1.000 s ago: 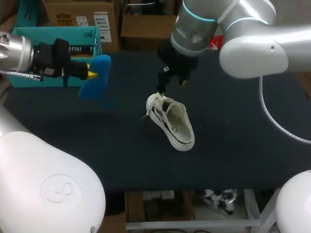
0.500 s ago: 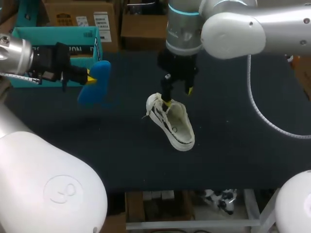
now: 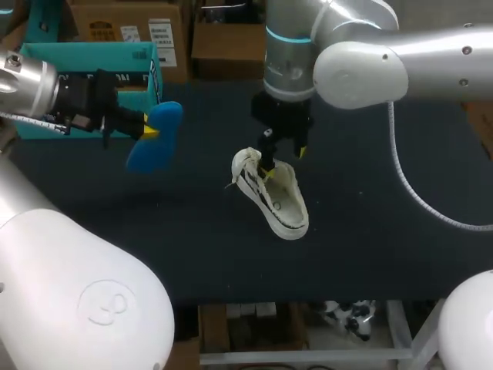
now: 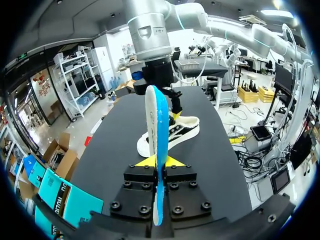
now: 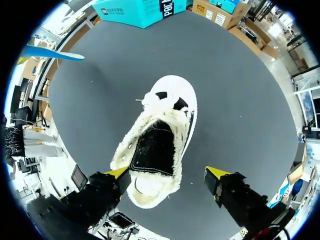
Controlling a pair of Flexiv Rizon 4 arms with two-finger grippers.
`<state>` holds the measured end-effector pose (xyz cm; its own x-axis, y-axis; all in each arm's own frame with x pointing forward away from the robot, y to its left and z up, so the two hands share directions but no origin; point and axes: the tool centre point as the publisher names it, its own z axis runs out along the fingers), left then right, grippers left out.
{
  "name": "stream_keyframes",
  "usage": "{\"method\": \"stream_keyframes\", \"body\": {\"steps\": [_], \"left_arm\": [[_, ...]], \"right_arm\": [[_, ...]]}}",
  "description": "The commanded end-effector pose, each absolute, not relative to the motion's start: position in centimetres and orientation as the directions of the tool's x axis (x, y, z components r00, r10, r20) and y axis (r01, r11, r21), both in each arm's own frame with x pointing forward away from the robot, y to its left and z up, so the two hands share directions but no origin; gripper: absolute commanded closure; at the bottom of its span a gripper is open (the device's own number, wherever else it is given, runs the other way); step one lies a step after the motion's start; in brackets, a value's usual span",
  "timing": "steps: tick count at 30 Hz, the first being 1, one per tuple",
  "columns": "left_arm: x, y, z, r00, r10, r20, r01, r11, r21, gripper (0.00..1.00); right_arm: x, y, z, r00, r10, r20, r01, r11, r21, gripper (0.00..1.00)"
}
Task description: Open the shoe tongue, take the insole out of the shoe, put the insole back into the shoe, and pack the shoe into the shoebox
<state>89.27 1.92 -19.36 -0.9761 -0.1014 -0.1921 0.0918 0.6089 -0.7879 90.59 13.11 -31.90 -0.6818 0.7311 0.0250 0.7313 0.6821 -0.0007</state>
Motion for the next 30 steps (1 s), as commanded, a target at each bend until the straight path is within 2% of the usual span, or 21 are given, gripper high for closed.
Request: {"method": "stream_keyframes", "body": {"steps": [1, 26, 27, 28, 29, 30], "left_arm": [[89.6, 1.4, -19.2, -0.991, 0.129, -0.014, 0.093, 0.626, -0.774, 1.00], [90.4, 0.0, -19.6, -0.993, 0.122, -0.003, 0.080, 0.633, -0.770, 1.00], [90.4, 0.0, -19.7, -0.993, 0.121, -0.003, 0.080, 0.634, -0.769, 1.00], [90.5, 0.0, -19.8, -0.993, 0.120, -0.003, 0.079, 0.635, -0.769, 1.00], [90.5, 0.0, -19.8, -0.993, 0.119, -0.002, 0.078, 0.635, -0.768, 1.00], [90.5, 0.0, -19.9, -0.993, 0.118, -0.002, 0.077, 0.636, -0.768, 1.00]], "right_arm": [[90.1, 12.5, -32.6, -0.680, 0.733, 0.023, 0.733, 0.680, 0.021, 0.00], [91.2, 11.6, -34.3, -0.677, 0.734, 0.046, 0.736, 0.677, 0.020, 0.00], [91.4, 11.6, -34.6, -0.676, 0.735, 0.051, 0.737, 0.676, 0.015, 0.04], [91.6, 11.6, -34.7, -0.676, 0.735, 0.051, 0.737, 0.676, 0.015, 0.35], [91.8, 11.5, -34.8, -0.678, 0.734, 0.053, 0.735, 0.678, 0.017, 0.54], [92.0, 11.5, -34.9, -0.675, 0.736, 0.053, 0.738, 0.675, 0.009, 0.65]]}}
